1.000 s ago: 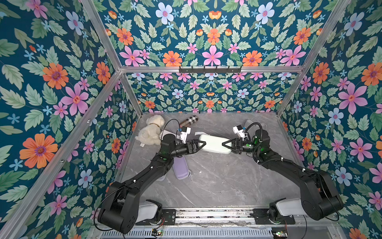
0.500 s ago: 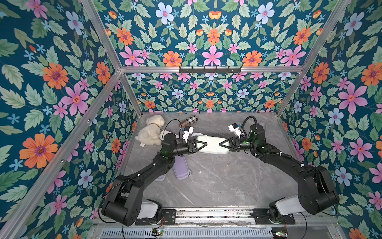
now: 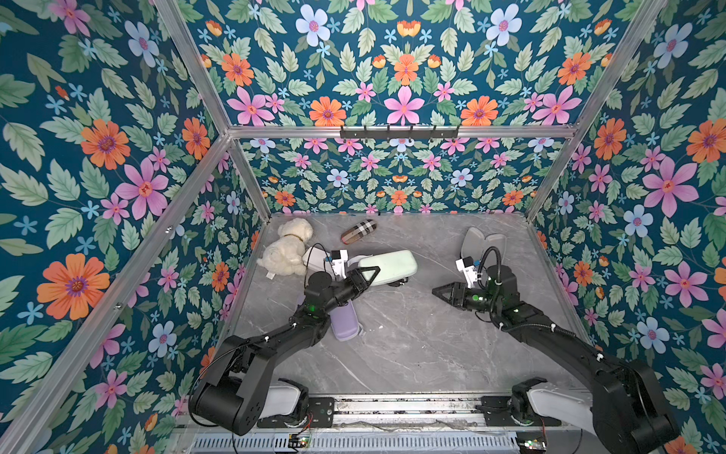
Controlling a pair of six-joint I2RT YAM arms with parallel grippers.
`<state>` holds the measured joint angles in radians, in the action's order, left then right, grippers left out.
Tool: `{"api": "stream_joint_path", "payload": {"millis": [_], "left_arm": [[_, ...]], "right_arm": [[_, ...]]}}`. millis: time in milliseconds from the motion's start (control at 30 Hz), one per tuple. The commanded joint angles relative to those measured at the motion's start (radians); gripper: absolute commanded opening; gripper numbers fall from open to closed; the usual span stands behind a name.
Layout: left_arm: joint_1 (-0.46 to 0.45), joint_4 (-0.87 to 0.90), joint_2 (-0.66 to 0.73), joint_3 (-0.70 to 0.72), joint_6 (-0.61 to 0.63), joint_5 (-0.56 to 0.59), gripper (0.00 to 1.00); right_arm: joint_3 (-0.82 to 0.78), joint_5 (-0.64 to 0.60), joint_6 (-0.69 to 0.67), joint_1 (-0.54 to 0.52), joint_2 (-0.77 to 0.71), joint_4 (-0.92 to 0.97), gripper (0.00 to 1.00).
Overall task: Put umbrellas into zippered umbrella sleeves
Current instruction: Adjust the umbrella sleeve, then zip the zipper on the umbrella sleeve.
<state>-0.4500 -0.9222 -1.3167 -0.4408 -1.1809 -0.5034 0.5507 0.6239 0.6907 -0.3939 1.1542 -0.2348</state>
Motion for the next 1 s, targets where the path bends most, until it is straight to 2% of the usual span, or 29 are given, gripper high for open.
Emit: {"api": "stream_joint_path", "payload": {"millis": [0, 100, 333, 500, 833, 967], "left_arm": [[-0.044, -0.163, 0.023, 0.016, -0.028, 0.219, 0.00], [-0.087, -0.135, 0.036, 0.005, -0.005, 0.259, 0.00], [-0.138, -0.126, 0.023, -0.015, 0.009, 0.286, 0.00], [-0.148, -0.123, 0.016, -0.028, 0.015, 0.280, 0.00], [-0.159, -0.121, 0.008, -0.039, 0.021, 0.274, 0.00], [-0.161, -0.118, 0.010, -0.036, 0.023, 0.273, 0.00]], "right_arm": [[0.009, -0.369, -0.161, -0.121, -0.004, -0.067, 0.35], [0.045, -0.516, -0.255, -0.217, 0.038, -0.078, 0.40], [0.108, -0.595, -0.368, -0.278, 0.140, -0.163, 0.40], [0.149, -0.584, -0.426, -0.280, 0.182, -0.193, 0.39], [0.201, -0.530, -0.457, -0.280, 0.243, -0.254, 0.35], [0.231, -0.513, -0.477, -0.280, 0.252, -0.242, 0.30]]}}
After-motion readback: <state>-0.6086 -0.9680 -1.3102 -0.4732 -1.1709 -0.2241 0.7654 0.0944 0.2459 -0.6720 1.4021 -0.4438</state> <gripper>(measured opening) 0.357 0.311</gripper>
